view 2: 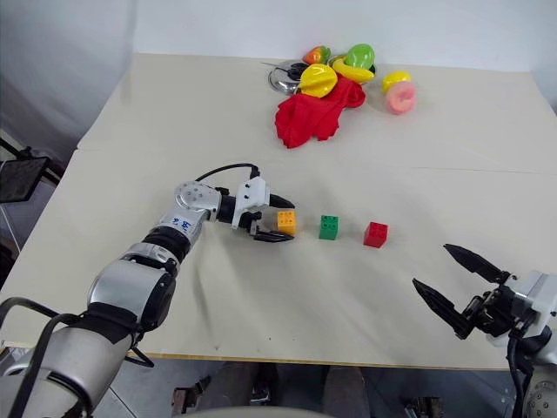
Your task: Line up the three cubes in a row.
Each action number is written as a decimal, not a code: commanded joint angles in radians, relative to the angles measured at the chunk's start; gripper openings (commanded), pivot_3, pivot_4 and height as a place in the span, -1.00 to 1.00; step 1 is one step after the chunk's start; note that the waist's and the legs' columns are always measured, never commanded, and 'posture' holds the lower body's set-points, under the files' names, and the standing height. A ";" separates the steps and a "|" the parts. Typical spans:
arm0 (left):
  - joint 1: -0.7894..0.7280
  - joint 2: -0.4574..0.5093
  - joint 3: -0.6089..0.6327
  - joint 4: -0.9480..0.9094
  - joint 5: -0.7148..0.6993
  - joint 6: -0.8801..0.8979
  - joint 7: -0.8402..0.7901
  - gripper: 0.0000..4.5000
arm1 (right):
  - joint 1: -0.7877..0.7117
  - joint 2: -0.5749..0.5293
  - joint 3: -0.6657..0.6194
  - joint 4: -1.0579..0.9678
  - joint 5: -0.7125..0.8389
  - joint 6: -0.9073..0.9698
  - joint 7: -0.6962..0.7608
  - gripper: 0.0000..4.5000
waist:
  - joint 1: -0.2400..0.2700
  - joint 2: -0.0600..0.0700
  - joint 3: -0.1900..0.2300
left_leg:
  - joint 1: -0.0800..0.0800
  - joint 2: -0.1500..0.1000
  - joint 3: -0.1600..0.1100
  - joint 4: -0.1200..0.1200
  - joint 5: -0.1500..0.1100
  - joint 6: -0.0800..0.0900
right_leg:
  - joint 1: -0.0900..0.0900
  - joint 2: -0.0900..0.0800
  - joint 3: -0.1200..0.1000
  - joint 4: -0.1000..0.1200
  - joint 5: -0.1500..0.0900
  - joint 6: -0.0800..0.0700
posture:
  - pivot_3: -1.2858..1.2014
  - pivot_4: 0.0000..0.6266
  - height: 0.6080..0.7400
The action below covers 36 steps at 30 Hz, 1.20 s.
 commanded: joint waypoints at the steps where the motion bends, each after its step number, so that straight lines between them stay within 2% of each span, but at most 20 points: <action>1: -0.009 0.020 0.002 0.001 0.015 -0.016 -0.002 0.76 | 0.000 0.002 -0.003 -0.008 0.007 -0.006 0.009 1.00 | 0.000 0.000 0.000 | 0.000 0.000 0.000 0.000 0.000 0.000 | 0.000 0.000 0.000 0.000 0.000 0.000 | 0.03 -0.52 1.00; 19: -0.031 0.058 0.000 0.016 0.054 0.007 0.055 0.76 | -0.010 0.001 0.008 0.006 0.008 -0.007 0.026 1.00 | 0.000 0.000 0.000 | 0.000 0.001 0.000 0.002 0.000 0.000 | 0.000 0.000 0.001 0.002 0.000 0.000 | 0.03 -0.52 1.00; 23: -0.017 0.091 0.011 0.005 0.036 -0.013 -0.007 0.76 | -0.010 -0.001 0.008 0.011 0.012 -0.007 0.038 1.00 | -0.004 0.000 0.000 | 0.001 0.001 0.001 0.001 0.000 0.000 | 0.000 0.000 0.001 0.002 0.000 0.000 | 0.03 -0.52 1.00; 25: 0.002 0.109 0.031 -0.014 -0.005 -0.027 -0.115 0.76 | -0.013 -0.008 0.009 0.015 0.015 -0.006 0.052 1.00 | -0.006 0.000 0.000 | 0.001 0.001 0.001 0.001 0.001 0.000 | 0.000 0.001 0.001 0.002 0.000 0.000 | 0.03 -0.52 1.00; 28: 0.072 0.184 0.073 -0.093 -0.092 -0.048 -0.318 0.76 | -0.035 -0.060 -0.001 0.049 0.013 0.005 0.105 1.00 | -0.018 0.000 0.000 | 0.000 0.001 0.001 0.001 0.001 0.000 | -0.001 0.001 0.001 0.002 0.000 0.000 | 0.03 -0.52 1.00; 30: 0.143 0.250 0.079 -0.181 -0.152 -0.036 -0.387 0.76 | -0.056 -0.101 -0.008 0.086 0.010 0.013 0.142 1.00 | -0.026 0.000 0.000 | 0.000 0.001 0.002 0.001 0.000 0.000 | -0.001 0.001 0.001 0.002 0.000 0.000 | 0.03 -0.52 1.00; 32: 0.250 0.352 0.060 -0.304 -0.227 -0.012 -0.416 0.76 | -0.082 -0.150 -0.013 0.140 0.007 0.020 0.186 1.00 | -0.037 0.000 0.000 | 0.000 0.002 0.001 0.001 0.000 0.000 | -0.001 0.001 0.001 0.002 0.000 0.000 | 0.03 -0.52 1.00; 34: 0.313 0.412 0.042 -0.386 -0.274 0.015 -0.421 0.76 | -0.098 -0.176 -0.014 0.175 0.004 0.018 0.216 1.00 | -0.039 0.000 0.000 | 0.001 0.003 0.000 0.001 0.000 0.000 | -0.001 0.001 0.001 0.003 0.000 -0.001 | 0.03 -0.52 1.00; 36: 0.428 0.501 0.106 -0.531 -0.350 0.108 -0.416 0.76 | -0.128 -0.227 -0.019 0.247 -0.007 0.007 0.275 1.00 | -0.039 0.000 0.000 | 0.001 0.003 -0.001 0.001 0.000 0.000 | 0.000 0.001 0.000 0.003 -0.001 -0.001 | 0.03 -0.52 1.00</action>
